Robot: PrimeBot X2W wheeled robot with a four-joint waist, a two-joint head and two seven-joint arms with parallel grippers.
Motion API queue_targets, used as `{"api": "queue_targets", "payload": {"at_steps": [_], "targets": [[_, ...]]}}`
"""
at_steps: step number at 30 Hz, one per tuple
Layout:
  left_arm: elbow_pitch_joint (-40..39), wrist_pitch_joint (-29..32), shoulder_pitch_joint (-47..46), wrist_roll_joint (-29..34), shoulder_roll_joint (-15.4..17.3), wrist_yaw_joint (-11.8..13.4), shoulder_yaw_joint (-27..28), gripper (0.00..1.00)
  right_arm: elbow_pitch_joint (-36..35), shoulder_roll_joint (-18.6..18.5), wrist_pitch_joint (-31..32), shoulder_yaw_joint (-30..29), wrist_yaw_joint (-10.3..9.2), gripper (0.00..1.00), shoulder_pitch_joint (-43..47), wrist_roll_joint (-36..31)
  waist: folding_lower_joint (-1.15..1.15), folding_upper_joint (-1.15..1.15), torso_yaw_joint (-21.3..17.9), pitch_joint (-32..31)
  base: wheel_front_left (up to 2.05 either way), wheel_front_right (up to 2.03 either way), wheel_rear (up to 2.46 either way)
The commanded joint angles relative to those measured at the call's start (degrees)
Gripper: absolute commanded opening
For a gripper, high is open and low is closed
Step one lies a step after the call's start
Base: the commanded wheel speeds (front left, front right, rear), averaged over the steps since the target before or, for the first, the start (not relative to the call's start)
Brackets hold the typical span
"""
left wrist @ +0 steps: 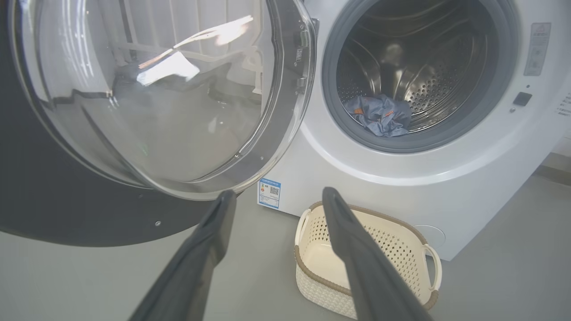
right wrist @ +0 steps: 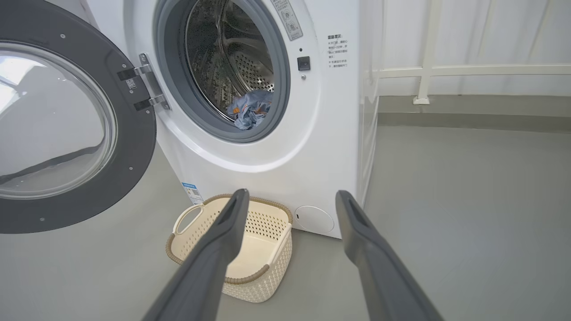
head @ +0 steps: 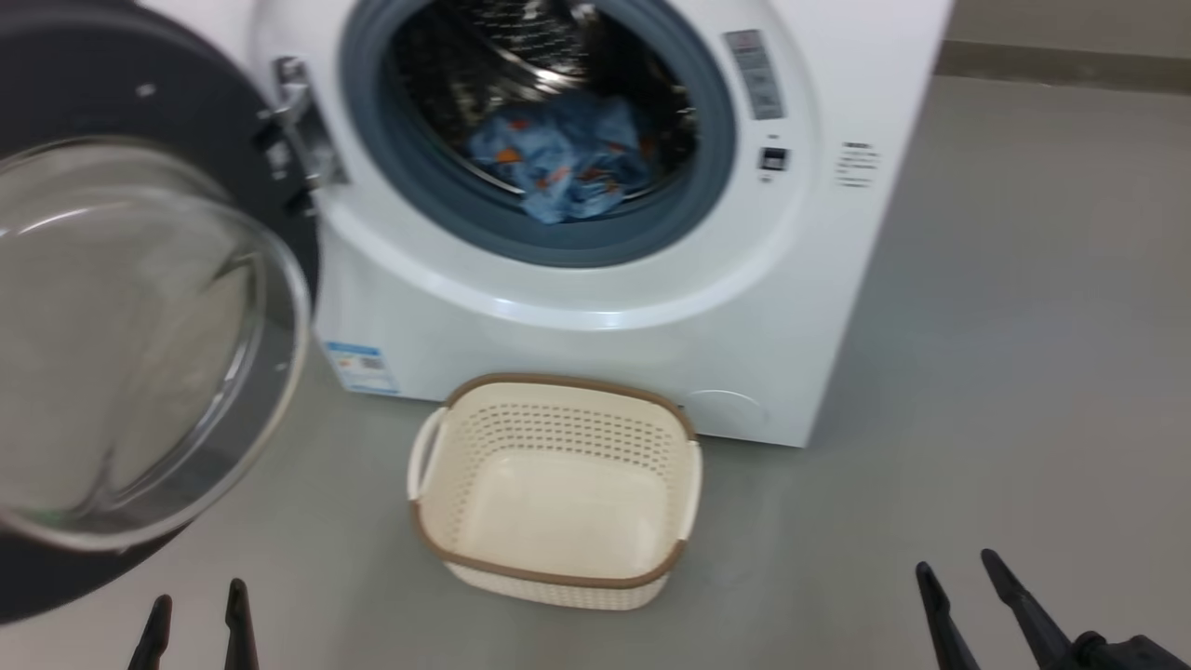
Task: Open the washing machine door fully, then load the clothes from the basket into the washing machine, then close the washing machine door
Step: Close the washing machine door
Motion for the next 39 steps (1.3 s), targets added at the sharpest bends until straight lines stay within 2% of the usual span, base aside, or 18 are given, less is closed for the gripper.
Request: {"api": "queue_targets", "payload": {"at_steps": [1,4,13,23,31,32,33,36,39], "targets": [[-1.2,-0.4,-0.7,0.1,0.3,-0.1,2.4,1.0,-1.1,-1.4,-0.3,1.8,0.16,1.0,-2.1,0.5,0.0,0.0,5.1,-0.6,0.0,0.0,0.0],[-0.9,-0.4,-0.3,0.2,0.0,-0.1,2.8,1.0,-0.5,-1.9,-0.3,3.8,0.16,1.0,-2.9,0.7,0.0,0.0,9.1,-1.1,0.0,0.0,0.0],[-0.8,-0.4,0.4,-0.2,-0.4,-0.1,2.3,1.0,0.1,-2.3,-0.3,6.0,0.16,1.0,-3.8,1.0,0.0,0.0,16.4,-1.1,0.0,0.0,0.0],[-2.4,-0.4,1.3,-2.9,-0.5,1.1,2.8,1.0,1.3,-4.3,-0.3,8.8,0.16,1.0,-7.3,1.6,0.0,0.0,17.5,0.6,0.0,0.0,0.0],[-3.1,-0.4,1.7,-3.4,-0.6,1.8,2.4,1.0,1.7,-4.4,-0.3,9.2,0.16,1.0,-7.4,2.0,0.0,0.0,17.4,0.3,0.0,0.0,0.0],[-3.3,-0.4,1.6,-3.8,-0.6,1.7,2.4,0.82,1.6,-4.3,-0.3,9.1,0.16,1.0,-7.2,2.0,0.0,0.0,17.4,0.2,0.0,0.0,0.0],[-3.5,-0.4,1.4,-4.2,-0.6,1.7,2.6,0.47,1.6,-4.2,-0.3,8.9,0.16,1.0,-7.1,2.0,0.0,0.0,17.3,0.2,0.0,0.0,0.0],[-4.7,-0.4,0.6,-5.1,-0.6,1.4,3.6,0.0,1.5,-3.8,-0.3,8.2,0.16,1.0,-6.5,1.8,0.0,0.0,17.2,0.2,0.0,0.0,0.0],[-6.6,-0.4,-1.3,-6.4,-0.5,0.8,6.0,0.0,1.2,-3.4,-0.3,7.3,0.16,1.0,-5.7,1.6,0.0,0.0,17.2,0.4,0.0,0.0,0.0]]}}
